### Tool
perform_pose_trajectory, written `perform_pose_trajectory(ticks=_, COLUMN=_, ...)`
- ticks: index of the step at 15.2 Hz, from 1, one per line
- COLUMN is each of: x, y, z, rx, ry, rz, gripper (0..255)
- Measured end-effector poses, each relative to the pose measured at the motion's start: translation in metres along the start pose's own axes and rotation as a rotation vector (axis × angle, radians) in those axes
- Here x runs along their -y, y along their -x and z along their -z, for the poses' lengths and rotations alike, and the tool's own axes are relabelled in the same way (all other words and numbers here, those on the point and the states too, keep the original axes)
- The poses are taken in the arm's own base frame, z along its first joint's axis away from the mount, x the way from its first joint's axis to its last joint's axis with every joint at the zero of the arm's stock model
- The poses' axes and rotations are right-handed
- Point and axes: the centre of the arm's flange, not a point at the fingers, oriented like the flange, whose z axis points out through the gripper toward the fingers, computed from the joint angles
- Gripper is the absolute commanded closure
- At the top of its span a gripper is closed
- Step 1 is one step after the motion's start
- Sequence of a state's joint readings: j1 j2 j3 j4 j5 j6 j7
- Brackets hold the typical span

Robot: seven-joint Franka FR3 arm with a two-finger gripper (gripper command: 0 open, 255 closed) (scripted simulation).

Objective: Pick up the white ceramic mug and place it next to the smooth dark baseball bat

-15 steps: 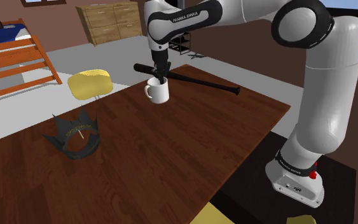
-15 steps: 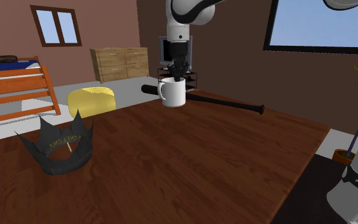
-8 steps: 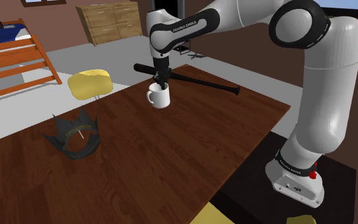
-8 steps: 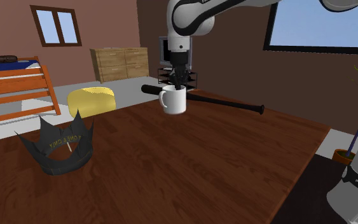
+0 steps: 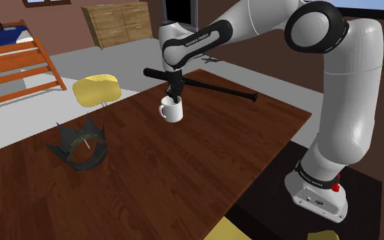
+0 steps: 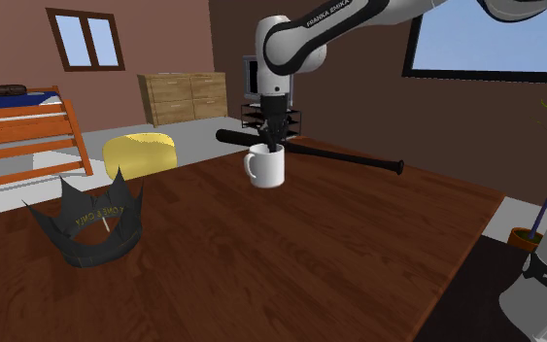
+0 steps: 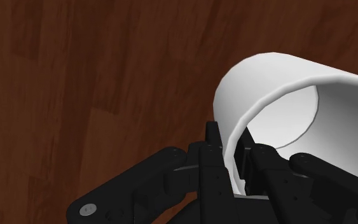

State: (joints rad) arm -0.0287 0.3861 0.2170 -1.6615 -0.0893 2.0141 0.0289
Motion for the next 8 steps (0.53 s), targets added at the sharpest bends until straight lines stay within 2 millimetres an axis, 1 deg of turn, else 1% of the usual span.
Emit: perform_pose_trajectory(ticks=8, x=-0.001, y=-0.002, z=-0.042, rx=0.000, ry=0.000, rz=0.000, gripper=255)
